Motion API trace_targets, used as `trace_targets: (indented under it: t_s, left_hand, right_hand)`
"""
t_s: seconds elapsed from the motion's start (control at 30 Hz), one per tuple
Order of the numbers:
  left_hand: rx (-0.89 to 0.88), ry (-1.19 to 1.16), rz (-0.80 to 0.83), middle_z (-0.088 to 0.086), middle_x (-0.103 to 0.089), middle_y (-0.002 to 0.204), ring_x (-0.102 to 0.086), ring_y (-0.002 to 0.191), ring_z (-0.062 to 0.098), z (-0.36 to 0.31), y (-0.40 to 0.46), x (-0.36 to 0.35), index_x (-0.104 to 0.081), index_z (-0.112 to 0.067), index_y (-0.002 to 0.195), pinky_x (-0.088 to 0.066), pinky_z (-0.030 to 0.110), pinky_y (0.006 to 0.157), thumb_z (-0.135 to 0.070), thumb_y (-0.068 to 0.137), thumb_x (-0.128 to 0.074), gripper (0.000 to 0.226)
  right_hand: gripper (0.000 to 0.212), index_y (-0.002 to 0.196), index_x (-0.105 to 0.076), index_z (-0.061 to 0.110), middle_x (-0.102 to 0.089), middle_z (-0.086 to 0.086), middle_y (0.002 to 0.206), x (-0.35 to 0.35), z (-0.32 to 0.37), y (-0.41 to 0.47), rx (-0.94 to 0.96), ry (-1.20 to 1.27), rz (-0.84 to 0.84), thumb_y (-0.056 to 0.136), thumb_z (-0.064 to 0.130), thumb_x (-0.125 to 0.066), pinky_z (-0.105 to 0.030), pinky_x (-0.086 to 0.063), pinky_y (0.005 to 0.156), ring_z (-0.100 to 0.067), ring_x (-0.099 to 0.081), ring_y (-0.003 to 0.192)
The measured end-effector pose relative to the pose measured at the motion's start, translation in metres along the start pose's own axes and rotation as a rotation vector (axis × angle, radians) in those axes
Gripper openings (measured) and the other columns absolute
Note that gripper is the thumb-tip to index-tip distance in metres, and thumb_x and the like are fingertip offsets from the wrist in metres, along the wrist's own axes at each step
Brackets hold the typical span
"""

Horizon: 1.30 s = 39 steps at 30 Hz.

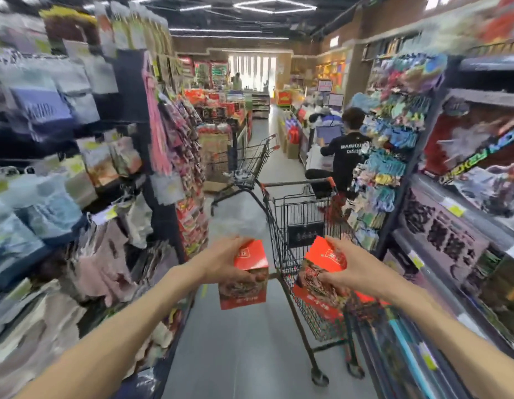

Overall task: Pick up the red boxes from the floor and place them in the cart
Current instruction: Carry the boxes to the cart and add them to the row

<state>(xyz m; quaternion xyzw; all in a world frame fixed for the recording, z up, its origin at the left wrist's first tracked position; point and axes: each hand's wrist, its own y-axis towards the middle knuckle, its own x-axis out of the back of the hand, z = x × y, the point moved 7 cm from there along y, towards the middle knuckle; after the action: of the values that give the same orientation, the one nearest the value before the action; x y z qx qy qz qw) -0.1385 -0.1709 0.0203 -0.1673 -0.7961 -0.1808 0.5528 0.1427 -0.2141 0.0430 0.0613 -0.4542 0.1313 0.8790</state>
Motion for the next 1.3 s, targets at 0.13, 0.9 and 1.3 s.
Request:
trace_targets:
  t_s: [0.13, 0.9, 1.3]
  left_hand:
    - [0.001, 0.014, -0.029, -0.002, -0.054, 0.13, -0.052, 0.114, 0.017, 0.061, 0.071, 0.009, -0.037, -0.023, 0.147, -0.041, 0.027, 0.091, -0.068, 0.07, -0.073, 0.096]
    - [-0.554, 0.051, 0.155, 0.001, -0.056, 0.131, -0.054, 0.117, 0.023, 0.159, 0.625, -0.065, -0.04, -0.024, 0.143, -0.042, 0.036, 0.098, -0.079, 0.063, -0.07, 0.102]
    - [-0.911, 0.171, 0.452, 0.002, -0.05, 0.137, -0.048, 0.126, 0.026, 0.115, 0.776, -0.292, -0.036, -0.022, 0.143, -0.033, 0.045, 0.107, -0.084, 0.062, -0.05, 0.103]
  right_hand:
    - [0.104, 0.157, -0.027, 0.024, -0.063, 0.003, 0.128, 0.006, -0.011, 0.102, -0.015, -0.046, 0.003, 0.074, 0.058, -0.079, -0.036, -0.052, 0.098, -0.013, -0.065, 0.11]
    - [0.095, 0.155, -0.026, 0.03, -0.058, 0.014, 0.125, 0.094, -0.243, 0.443, -0.457, -0.002, -0.225, 0.08, 0.052, -0.079, -0.024, -0.049, 0.076, 0.0, -0.062, 0.086]
    - [0.105, 0.155, -0.028, 0.029, -0.048, -0.001, 0.148, 0.026, -0.44, 0.473, -0.904, -0.061, -0.265, 0.067, 0.075, -0.06, -0.039, -0.04, 0.108, -0.023, -0.045, 0.135]
